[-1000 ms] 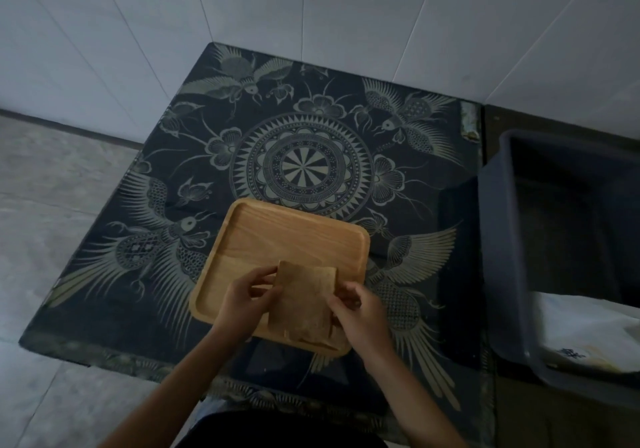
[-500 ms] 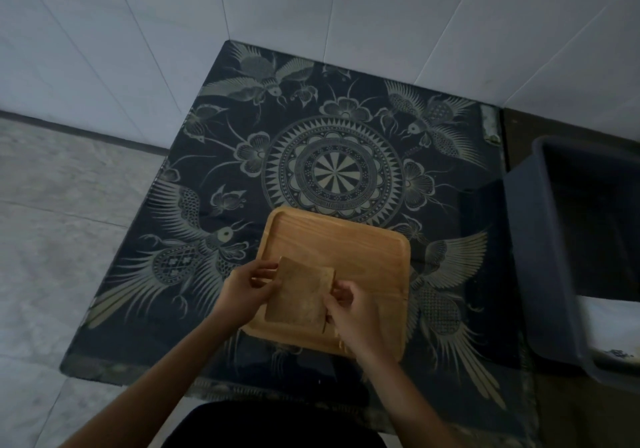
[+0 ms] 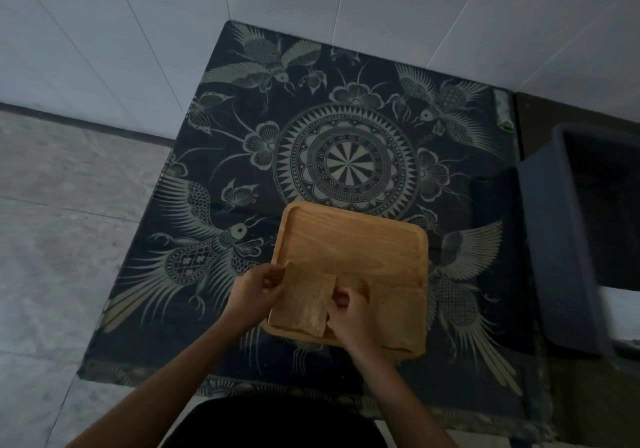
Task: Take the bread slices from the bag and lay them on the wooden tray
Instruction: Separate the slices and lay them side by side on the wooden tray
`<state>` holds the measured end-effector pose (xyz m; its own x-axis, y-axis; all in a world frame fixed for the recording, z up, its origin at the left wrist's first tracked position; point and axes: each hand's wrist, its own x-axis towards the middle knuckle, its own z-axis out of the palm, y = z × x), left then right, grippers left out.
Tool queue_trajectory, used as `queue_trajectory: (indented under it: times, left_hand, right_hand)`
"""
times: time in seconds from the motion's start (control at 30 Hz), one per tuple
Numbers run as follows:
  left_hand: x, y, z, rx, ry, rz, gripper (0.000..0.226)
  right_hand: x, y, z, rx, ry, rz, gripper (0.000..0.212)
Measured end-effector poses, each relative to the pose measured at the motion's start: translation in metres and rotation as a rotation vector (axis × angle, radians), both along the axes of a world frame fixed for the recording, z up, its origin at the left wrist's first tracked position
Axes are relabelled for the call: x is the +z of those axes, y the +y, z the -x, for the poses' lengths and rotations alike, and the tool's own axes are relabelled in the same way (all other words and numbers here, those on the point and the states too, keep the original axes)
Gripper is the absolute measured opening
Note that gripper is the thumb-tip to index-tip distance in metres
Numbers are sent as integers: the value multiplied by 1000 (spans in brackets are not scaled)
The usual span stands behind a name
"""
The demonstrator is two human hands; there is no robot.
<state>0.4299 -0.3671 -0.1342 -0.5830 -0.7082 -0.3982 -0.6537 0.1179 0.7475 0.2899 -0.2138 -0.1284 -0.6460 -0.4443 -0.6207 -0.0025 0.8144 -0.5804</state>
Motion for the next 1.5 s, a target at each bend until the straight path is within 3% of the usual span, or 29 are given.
queue_trajectory:
  times: [0.67,0.97,1.3,1.5]
  left_hand:
    - [6,4,-6,-95,36,226,26]
    - [8,7,-4,-92,-14,221,19]
    - [13,18,-6,-145,-47,261,37]
    - [28,27,9,-227,-25,237,72]
  right_hand:
    - [-5,2,-2,-25,60,34,42]
    - [-3,3,-2,3,58,29,41]
    - [6,10,4,11,-98,140,52]
    - [33,30,29,57,-59,237,48]
